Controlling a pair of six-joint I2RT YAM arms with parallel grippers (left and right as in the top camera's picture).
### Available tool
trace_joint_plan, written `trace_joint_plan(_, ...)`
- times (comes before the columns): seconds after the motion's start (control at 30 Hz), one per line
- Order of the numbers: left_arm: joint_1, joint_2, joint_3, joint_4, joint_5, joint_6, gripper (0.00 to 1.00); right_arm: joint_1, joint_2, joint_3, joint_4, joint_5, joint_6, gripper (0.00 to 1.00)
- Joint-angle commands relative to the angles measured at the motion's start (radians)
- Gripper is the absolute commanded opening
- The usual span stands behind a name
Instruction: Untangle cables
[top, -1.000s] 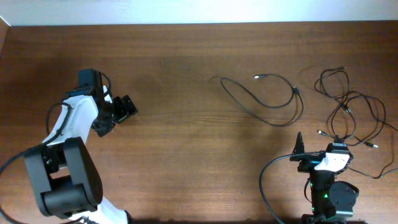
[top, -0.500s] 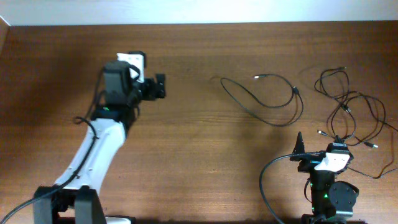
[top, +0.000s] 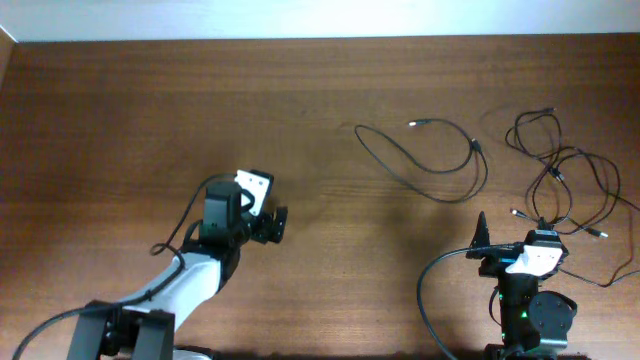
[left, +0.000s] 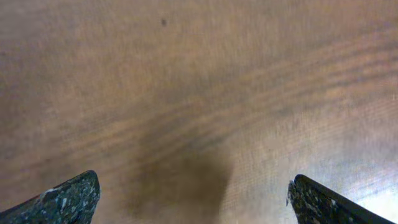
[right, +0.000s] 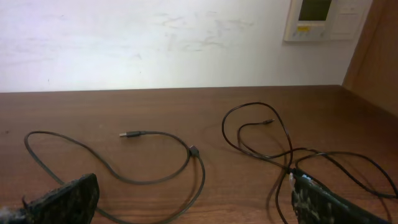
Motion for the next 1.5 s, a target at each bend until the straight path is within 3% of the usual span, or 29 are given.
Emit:
trace_joint_plan(0.0,0.0,-0.069,-0.063,0.004,-0.004,0.032,0.99,0.009,-0.008,-0.005,-0.006,0.02,0.01,0.99)
trace_joint_plan(0.1,0.0,-0.126,-0.143,0.007,-0.003,0.032,0.99,0.009,-0.008,-0.005,-0.006,0.02,0.01,0.99)
trace_joint_plan(0.23,0.0,-0.2,-0.258,0.12,0.032,0.031,0.99,0.009,-0.008,-0.005,-0.006,0.02,0.01,0.98)
trace_joint_plan(0.53,0.0,-0.394,-0.389,0.122,0.035,0.031,0.99,0.009,-0.008,-0.005,-0.006,0.02,0.01,0.98)
trace_joint_plan(1.03,0.0,-0.829,-0.429,-0.278,-0.014,0.032,0.99,0.009,-0.008,-0.005,-0.006,0.02,0.01,0.98)
trace_joint_plan(1.3,0.002,-1.098,-0.429,-0.291,-0.135,0.032,0.99,0.009,-0.008,-0.005,-0.006,0.02,0.01,0.98)
trace_joint_plan(1.47,0.102,-1.328,-0.429,-0.293,-0.145,0.032,0.99,0.009,-0.008,-0.005,-0.006,0.02,0.01,0.98)
